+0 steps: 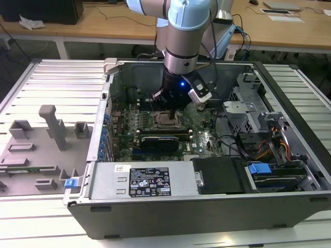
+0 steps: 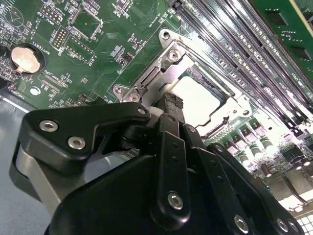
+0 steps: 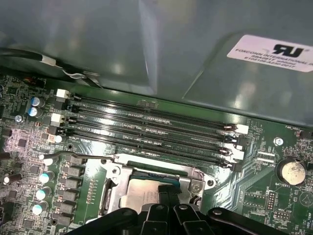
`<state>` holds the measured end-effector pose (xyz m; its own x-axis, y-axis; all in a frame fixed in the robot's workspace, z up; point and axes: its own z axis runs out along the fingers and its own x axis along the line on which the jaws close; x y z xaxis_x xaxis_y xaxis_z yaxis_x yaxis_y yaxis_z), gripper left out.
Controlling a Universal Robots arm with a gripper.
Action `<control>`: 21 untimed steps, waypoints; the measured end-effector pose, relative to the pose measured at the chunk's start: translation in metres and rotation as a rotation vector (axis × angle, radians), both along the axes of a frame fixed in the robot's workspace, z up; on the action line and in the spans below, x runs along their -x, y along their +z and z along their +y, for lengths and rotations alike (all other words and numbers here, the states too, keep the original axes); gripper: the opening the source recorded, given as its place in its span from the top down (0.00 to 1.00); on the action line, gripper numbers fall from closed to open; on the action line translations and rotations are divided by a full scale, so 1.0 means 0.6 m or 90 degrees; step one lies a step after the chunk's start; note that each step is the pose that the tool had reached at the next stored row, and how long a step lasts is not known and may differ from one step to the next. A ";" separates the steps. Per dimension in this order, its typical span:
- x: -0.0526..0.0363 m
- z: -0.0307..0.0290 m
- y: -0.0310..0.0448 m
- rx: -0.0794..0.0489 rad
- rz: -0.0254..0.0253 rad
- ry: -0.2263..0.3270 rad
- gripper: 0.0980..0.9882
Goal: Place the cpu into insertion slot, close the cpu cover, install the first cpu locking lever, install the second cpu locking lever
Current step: 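Close the cpu cover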
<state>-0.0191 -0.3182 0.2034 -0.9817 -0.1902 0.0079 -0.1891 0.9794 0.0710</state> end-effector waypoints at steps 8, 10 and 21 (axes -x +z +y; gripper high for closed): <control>0.000 -0.0044 0.000 0.000 0.0000 0.000 0.99; 0.000 -0.0044 0.000 0.000 0.0000 -0.005 0.99; 0.006 -0.0051 0.016 -0.001 -0.0004 -0.014 0.99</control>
<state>-0.0224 -0.3212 0.2131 -0.9858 -0.1681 0.0072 -0.1671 0.9833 0.0717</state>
